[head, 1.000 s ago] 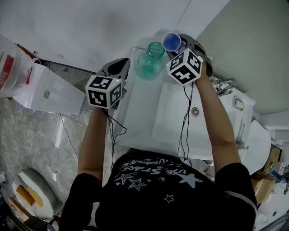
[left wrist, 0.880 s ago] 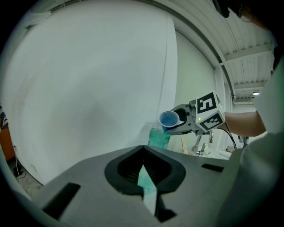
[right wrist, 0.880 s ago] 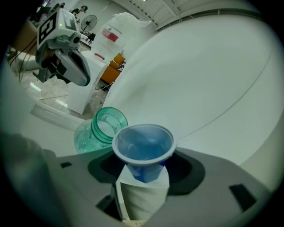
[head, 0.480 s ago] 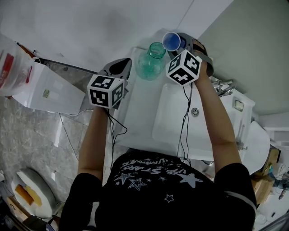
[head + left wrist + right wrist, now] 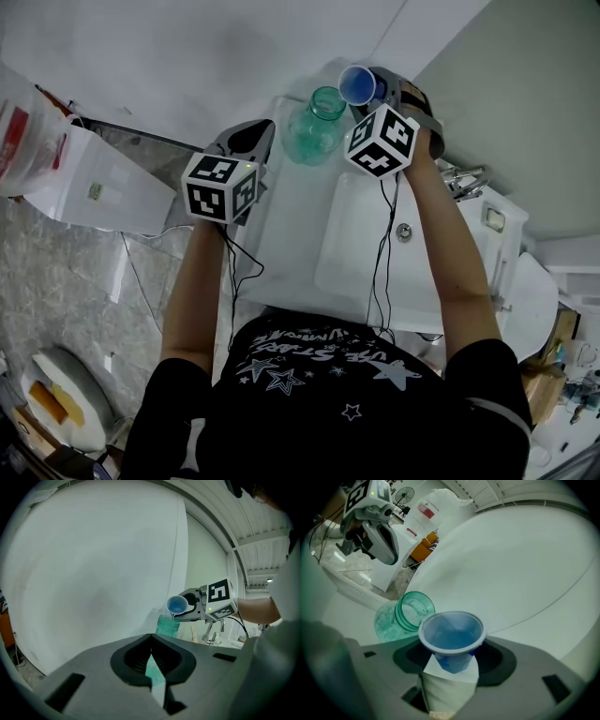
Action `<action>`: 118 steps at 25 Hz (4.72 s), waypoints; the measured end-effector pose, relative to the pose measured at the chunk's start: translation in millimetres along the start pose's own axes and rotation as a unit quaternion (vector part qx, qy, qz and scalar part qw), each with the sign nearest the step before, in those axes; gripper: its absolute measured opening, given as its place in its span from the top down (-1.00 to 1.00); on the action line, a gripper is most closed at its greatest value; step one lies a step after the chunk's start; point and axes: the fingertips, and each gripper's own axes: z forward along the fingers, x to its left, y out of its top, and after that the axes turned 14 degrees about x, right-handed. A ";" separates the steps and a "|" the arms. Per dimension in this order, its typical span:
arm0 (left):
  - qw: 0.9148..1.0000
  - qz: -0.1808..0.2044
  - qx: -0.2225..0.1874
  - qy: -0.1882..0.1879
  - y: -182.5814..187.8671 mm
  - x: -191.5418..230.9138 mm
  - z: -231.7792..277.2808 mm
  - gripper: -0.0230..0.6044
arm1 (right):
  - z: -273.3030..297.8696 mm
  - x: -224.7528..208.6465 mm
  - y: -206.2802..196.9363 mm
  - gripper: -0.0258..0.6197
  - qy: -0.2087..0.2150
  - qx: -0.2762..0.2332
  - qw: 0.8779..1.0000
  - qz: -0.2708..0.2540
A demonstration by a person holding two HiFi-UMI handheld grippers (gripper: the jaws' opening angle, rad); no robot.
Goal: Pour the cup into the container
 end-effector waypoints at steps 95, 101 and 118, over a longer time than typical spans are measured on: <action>0.984 -0.135 0.095 0.064 -241.7 -27.4 -105.8 0.90 | -111.2 335.7 59.9 0.05 0.367 -0.225 0.865 0.257; 0.983 -0.142 0.102 0.057 -251.0 -18.8 -105.2 0.90 | -106.9 351.4 66.5 0.05 0.380 -0.219 0.866 0.241; 0.983 -0.143 0.104 0.052 -257.0 -15.6 -108.6 0.90 | -111.8 357.6 66.9 -0.13 0.400 -0.221 0.851 0.257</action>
